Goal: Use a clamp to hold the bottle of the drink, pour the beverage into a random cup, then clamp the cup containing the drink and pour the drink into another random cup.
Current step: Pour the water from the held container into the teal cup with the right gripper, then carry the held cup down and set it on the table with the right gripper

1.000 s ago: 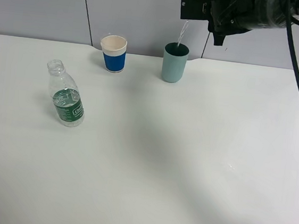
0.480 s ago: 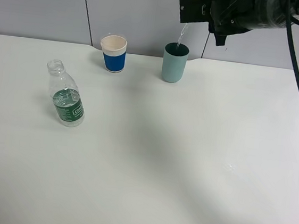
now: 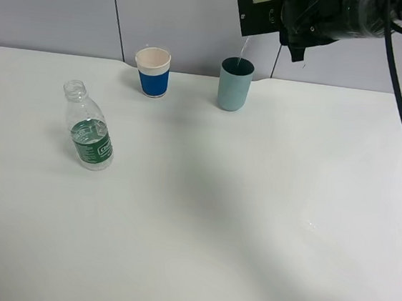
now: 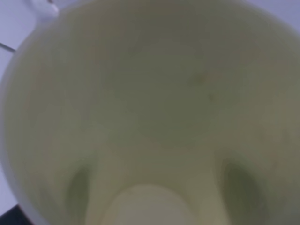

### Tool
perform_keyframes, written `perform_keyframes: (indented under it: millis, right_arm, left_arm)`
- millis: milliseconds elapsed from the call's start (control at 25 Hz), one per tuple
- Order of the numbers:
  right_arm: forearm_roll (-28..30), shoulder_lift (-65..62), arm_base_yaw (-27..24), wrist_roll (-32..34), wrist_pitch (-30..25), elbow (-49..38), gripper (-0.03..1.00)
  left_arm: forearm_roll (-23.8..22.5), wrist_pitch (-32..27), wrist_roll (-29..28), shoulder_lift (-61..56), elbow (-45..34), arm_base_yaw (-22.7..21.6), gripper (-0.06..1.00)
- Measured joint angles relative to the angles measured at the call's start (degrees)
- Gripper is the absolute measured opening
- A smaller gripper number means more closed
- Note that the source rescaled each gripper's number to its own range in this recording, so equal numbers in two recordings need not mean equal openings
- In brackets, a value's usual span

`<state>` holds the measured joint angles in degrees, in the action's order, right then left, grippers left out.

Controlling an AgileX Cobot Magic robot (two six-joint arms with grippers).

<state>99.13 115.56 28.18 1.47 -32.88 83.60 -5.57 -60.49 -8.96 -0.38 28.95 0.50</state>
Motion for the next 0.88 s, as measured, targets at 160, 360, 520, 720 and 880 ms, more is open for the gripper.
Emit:
perform_keyframes:
  millis: [160,360,520,720,880]
  right_arm:
    - [0.0,0.0,0.0,-1.5,0.0,0.0,0.0]
    - [0.0,0.0,0.0,-1.5,0.0,0.0,0.0]
    - [0.0,0.0,0.0,1.3,0.0,0.0,0.0]
    - [-2.0,0.0,0.0,11.8,0.3,0.0,0.0]
    - [-6.7,0.0,0.0,22.5,0.4,0.0,0.0]
  left_arm:
    - [0.0,0.0,-0.1,0.0,0.0,0.0,1.0]
    - [0.0,0.0,-0.1,0.0,0.0,0.0,1.0]
    - [0.0,0.0,-0.1,0.0,0.0,0.0,1.0]
    - [0.0,0.0,0.0,0.0,0.0,0.0,1.0]
    - [0.0,0.0,0.0,0.0,0.0,0.0,1.0]
